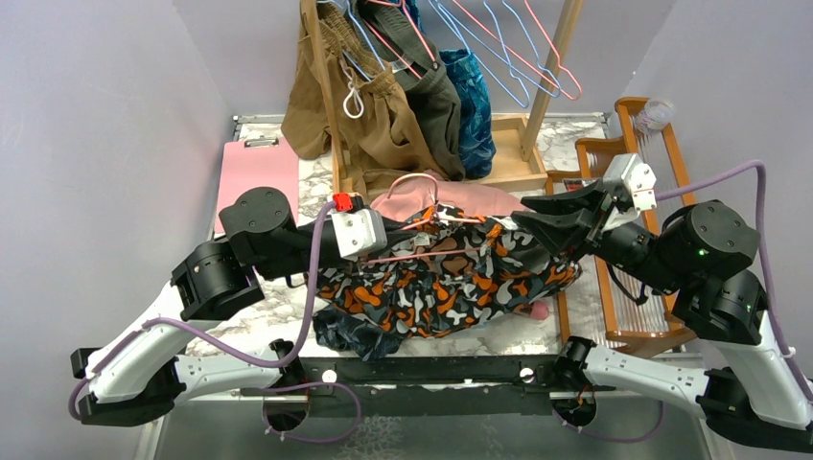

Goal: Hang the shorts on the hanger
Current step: Hang the shorts on the hanger.

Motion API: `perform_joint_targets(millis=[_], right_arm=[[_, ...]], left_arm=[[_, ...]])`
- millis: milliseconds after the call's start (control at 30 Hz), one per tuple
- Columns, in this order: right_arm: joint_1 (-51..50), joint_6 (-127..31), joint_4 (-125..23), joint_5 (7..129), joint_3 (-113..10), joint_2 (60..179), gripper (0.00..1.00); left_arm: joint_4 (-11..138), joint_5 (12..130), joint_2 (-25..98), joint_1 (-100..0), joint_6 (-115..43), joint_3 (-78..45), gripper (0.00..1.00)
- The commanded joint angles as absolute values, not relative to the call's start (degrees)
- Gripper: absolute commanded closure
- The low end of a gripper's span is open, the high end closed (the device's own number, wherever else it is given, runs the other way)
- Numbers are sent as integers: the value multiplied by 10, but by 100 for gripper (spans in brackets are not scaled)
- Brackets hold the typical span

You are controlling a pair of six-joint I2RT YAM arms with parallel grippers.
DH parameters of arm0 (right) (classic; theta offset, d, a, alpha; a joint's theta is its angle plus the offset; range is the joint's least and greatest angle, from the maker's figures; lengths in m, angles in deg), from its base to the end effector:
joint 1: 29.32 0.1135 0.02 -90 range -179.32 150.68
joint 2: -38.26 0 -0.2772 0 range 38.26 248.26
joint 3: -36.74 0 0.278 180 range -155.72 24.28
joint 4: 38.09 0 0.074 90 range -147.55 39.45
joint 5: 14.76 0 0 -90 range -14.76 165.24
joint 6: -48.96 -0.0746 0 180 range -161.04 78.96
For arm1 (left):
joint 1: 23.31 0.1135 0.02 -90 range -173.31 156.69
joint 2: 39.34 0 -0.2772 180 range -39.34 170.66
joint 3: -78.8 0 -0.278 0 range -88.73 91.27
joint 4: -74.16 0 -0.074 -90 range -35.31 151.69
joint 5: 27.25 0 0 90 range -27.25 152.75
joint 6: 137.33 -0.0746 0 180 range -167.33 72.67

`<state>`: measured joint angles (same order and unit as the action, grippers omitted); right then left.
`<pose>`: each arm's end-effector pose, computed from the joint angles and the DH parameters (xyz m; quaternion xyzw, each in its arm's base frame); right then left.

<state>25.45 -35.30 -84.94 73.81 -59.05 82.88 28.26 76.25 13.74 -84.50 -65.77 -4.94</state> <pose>0.0822 0.1196 0.5360 -0.3505 0.5827 0.3119 0.6636 0.0824 -0.1859 0.5184 0.5225 0.5001 -0.3290 0.6072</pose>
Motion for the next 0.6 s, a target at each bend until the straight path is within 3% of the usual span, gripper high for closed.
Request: perform_joint_targets(millis=[0, 100, 267, 333, 400, 567], right_arm=[[258, -344, -862, 760, -585, 827, 73], [257, -346, -867, 760, -583, 821, 75], [258, -366, -855, 706, -583, 813, 49], [258, -368, -863, 687, -584, 824, 46], [258, -365, -871, 690, -580, 832, 47], [258, -364, -864, 699, -563, 827, 64]], left_arm=[[300, 764, 122, -844, -647, -26, 100], [300, 759, 119, -844, -648, -25, 100], [299, 758, 122, -844, -648, -28, 100], [300, 759, 124, -844, -648, -27, 100], [300, 761, 126, -844, -648, -26, 100], [300, 762, 124, -844, -644, -26, 100]])
